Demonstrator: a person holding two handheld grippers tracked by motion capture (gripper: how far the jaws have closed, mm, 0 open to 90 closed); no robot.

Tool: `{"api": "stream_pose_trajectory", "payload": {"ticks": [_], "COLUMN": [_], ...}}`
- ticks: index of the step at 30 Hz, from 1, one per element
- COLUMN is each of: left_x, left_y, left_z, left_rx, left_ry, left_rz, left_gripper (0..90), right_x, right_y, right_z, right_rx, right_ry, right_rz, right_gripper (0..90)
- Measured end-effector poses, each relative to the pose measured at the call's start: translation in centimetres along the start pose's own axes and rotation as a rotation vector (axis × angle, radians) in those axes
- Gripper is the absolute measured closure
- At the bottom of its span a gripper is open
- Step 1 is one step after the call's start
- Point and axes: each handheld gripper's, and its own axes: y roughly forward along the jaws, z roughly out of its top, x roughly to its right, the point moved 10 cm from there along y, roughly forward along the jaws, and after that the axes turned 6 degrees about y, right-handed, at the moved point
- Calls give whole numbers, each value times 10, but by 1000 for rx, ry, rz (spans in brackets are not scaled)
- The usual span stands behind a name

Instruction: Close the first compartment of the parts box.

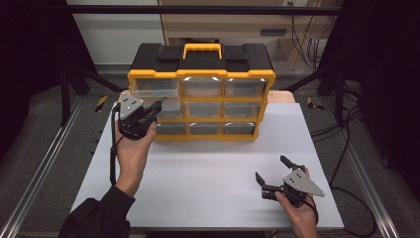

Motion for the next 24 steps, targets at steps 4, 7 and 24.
{"api": "stream_pose_trajectory", "payload": {"ticks": [4, 7, 24], "left_x": [0, 0, -2], "left_y": [1, 1, 4], "left_z": [0, 0, 0], "left_rx": [1, 1, -26], "left_ry": [-3, -3, 3], "left_rz": [-2, -3, 8], "left_gripper": [897, 898, 897], "right_x": [1, 0, 0], "right_y": [0, 0, -1], "right_z": [0, 0, 1], "right_rx": [1, -2, 5], "right_ry": [-2, -2, 8], "right_rz": [-2, -1, 4], "right_gripper": [25, 25, 25]}}
